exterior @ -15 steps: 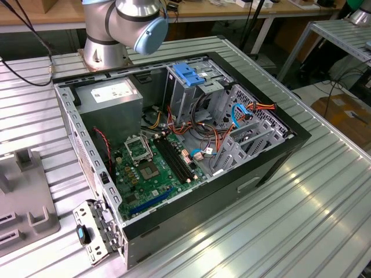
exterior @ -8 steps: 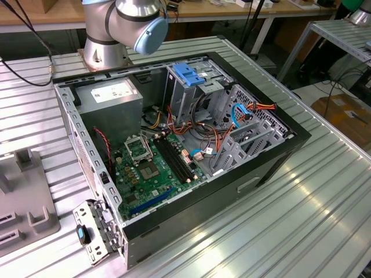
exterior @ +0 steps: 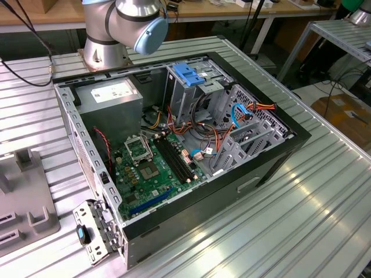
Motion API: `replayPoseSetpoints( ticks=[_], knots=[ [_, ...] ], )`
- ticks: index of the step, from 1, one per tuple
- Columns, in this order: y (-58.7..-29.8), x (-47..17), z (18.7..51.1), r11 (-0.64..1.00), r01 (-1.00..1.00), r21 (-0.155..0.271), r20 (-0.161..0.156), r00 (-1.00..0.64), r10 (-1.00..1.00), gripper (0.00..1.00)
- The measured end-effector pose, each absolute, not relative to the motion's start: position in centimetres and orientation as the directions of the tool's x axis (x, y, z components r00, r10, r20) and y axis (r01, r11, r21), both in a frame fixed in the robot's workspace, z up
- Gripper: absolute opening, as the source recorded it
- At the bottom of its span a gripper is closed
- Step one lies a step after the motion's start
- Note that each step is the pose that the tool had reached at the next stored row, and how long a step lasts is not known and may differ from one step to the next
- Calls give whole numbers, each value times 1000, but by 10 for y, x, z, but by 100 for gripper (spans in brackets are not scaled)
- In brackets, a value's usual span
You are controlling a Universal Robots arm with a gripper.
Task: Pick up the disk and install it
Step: 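Pick up the disk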
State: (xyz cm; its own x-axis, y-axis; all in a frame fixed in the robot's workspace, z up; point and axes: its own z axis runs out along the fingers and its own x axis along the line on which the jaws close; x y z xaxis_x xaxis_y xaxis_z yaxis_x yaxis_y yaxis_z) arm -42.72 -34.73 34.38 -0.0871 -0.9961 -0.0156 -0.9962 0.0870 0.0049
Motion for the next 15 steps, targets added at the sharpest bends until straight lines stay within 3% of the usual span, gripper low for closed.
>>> replayPoseSetpoints(
  ticks=[15],
  knots=[
    [-347, -428, 311, -1, -1000, 1, -16, 1, -1000, 66]
  ],
)
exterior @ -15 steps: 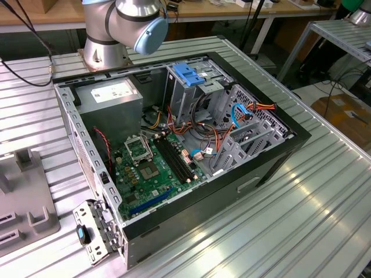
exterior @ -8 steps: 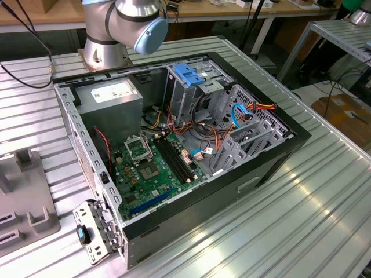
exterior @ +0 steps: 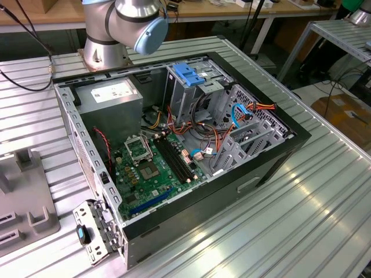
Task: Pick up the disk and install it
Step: 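Pick up the disk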
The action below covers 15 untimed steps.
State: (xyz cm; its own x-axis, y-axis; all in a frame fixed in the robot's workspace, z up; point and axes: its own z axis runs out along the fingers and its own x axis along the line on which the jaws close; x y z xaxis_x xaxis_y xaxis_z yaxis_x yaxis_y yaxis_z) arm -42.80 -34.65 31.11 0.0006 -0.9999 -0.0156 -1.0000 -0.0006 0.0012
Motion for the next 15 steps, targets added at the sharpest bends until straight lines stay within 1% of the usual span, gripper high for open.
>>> replayPoseSetpoints(
  ticks=[4, 12, 13, 14, 15],
  knots=[
    [-347, -429, 306, -20, -1000, -14, -16, 20, -1000, 66],
    [-347, -429, 305, -22, -1000, -14, -15, 22, -1000, 66],
    [-346, -429, 305, -22, -1000, -14, -15, 22, -1000, 65],
    [-347, -429, 305, -22, -1000, -14, -16, 22, -1000, 58],
    [-347, -429, 305, -22, -1000, -15, -15, 22, -1000, 58]
  ],
)
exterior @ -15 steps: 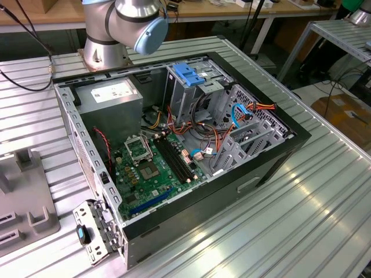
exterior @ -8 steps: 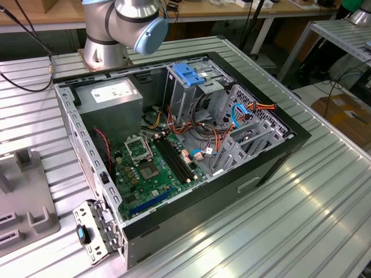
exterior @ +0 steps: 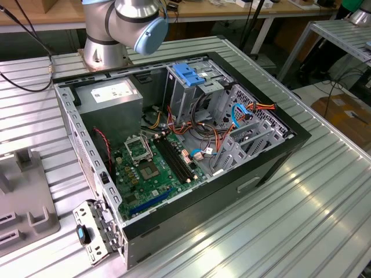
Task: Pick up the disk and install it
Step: 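Pick up the disk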
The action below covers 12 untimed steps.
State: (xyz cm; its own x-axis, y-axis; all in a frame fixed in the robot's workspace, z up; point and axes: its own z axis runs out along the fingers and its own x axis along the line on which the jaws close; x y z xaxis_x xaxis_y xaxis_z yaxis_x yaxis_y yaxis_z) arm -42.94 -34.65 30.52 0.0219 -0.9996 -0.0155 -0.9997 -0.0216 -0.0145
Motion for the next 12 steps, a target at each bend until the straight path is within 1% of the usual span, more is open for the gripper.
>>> replayPoseSetpoints(
  ticks=[1, 3, 4, 12],
  knots=[
    [-347, -429, 305, -22, -1000, -14, -15, 22, -1000, 51],
    [-346, -429, 305, -22, -1000, -14, -15, 22, -1000, 49],
    [-347, -429, 305, -22, -1000, -14, -15, 22, -1000, 42],
    [-346, -429, 308, -22, -1000, -15, -16, 22, -1000, 42]
  ],
)
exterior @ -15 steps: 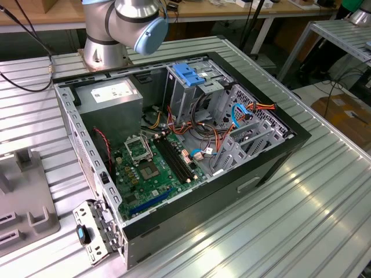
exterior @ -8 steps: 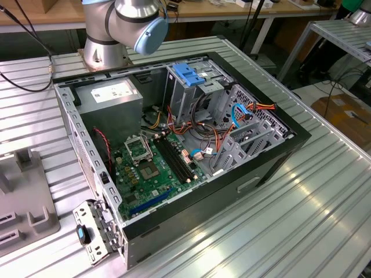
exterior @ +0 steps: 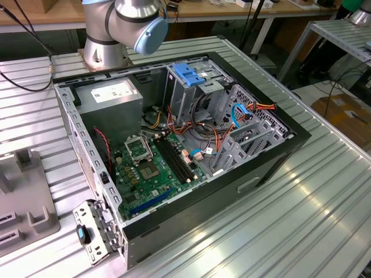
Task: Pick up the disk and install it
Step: 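Pick up the disk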
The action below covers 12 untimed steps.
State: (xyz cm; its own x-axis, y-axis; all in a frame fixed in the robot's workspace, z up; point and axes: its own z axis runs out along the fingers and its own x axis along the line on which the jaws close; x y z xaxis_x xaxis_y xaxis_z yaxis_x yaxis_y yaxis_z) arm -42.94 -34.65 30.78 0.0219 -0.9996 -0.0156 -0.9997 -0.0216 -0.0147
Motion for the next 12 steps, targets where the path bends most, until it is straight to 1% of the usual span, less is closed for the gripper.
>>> replayPoseSetpoints(
  ticks=[4, 6, 7, 12],
  knots=[
    [-346, -429, 308, -22, -1000, -15, -16, 22, -1000, 42],
    [-346, -429, 308, -22, -1000, -14, -16, 22, -1000, 41],
    [-346, -429, 308, -22, -1000, -15, -17, 22, -1000, 35],
    [-347, -429, 308, -22, -1000, -15, -17, 22, -1000, 35]
  ],
)
